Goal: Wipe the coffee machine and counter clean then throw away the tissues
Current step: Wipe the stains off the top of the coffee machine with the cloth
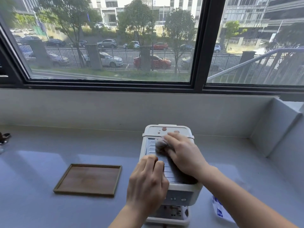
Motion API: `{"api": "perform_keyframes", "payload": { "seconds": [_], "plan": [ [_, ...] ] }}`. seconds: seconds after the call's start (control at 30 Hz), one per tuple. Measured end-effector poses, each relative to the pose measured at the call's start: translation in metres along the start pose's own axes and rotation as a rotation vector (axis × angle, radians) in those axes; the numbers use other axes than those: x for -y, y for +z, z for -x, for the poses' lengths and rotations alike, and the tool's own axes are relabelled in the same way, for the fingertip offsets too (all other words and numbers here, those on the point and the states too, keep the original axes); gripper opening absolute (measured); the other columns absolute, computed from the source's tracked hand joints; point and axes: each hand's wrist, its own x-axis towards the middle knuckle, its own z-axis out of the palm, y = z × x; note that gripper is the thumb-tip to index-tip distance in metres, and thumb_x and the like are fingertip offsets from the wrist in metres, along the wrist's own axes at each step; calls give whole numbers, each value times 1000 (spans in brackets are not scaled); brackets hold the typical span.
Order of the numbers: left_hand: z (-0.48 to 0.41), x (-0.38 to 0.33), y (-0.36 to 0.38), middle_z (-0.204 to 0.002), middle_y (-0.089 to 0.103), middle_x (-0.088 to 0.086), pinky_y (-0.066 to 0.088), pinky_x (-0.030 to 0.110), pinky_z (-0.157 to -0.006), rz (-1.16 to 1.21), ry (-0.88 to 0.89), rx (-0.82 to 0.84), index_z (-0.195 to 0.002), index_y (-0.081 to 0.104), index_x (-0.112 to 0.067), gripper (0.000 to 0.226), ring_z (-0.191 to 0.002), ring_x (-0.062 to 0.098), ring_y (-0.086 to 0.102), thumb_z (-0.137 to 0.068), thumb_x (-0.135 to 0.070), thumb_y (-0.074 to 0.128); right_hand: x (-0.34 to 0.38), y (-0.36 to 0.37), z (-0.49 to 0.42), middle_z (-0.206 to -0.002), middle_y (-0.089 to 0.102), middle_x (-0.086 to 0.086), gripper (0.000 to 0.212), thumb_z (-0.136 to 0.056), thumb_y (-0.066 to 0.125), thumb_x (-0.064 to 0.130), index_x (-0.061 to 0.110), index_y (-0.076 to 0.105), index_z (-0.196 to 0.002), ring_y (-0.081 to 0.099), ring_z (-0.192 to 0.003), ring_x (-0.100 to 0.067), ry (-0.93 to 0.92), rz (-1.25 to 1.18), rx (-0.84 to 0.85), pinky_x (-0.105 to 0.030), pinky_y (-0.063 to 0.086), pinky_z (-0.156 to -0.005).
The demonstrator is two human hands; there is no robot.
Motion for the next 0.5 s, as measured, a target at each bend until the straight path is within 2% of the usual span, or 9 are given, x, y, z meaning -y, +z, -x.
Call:
{"api": "perform_keyframes", "payload": {
  "seconds": [0.1, 0.2, 0.27, 0.37, 0.43, 0.5],
  "plan": [
    [0, 0, 3, -105, 61, 7, 41, 34, -74, 7, 0, -23, -84, 56, -15, 7, -92, 28, 56, -81, -21, 53, -4, -3, 17, -137, 54, 15, 39, -87, 50, 29, 35, 53, -126, 50, -123, -15, -96, -28, 64, -31, 47, -96],
    [-1, 1, 4, -99, 58, 4, 42, 33, -72, 23, 12, -37, -83, 55, -15, 7, -88, 27, 55, -82, -20, 50, -15, -5, -7, -132, 56, 7, 30, -91, 52, 24, 26, 58, -120, 52, -121, -23, 66, 61, 10, -36, 48, -91],
    [0, 2, 4, -96, 56, 5, 42, 34, -74, 22, 19, -41, -83, 54, -15, 6, -87, 28, 54, -82, -19, 50, -4, 2, -27, -130, 56, 1, 24, -95, 52, 27, 18, 58, -117, 50, -121, -27, 118, 57, 14, -37, 44, -93],
    [2, 3, 5, -95, 57, 8, 43, 37, -77, 32, 13, -45, -81, 52, -13, 6, -88, 31, 54, -82, -19, 51, 22, 17, -29, -122, 59, -3, 20, -94, 57, 24, 13, 59, -111, 52, -113, -28, -86, 11, 50, -35, 40, -94],
    [2, 3, 6, -95, 58, 8, 44, 38, -75, 40, 10, -56, -80, 52, -14, 8, -88, 32, 54, -83, -20, 50, 19, 12, -14, -126, 60, 0, 27, -91, 58, 19, 17, 61, -118, 51, -118, -21, -208, -60, 108, -29, 39, -97],
    [2, 3, 7, -97, 59, 8, 44, 38, -76, 42, 18, -64, -81, 54, -15, 8, -88, 31, 55, -84, -21, 50, 7, 4, -5, -133, 59, 5, 39, -88, 57, 15, 23, 60, -126, 51, -122, -16, -216, -87, 125, -27, 40, -102]
  ]
}}
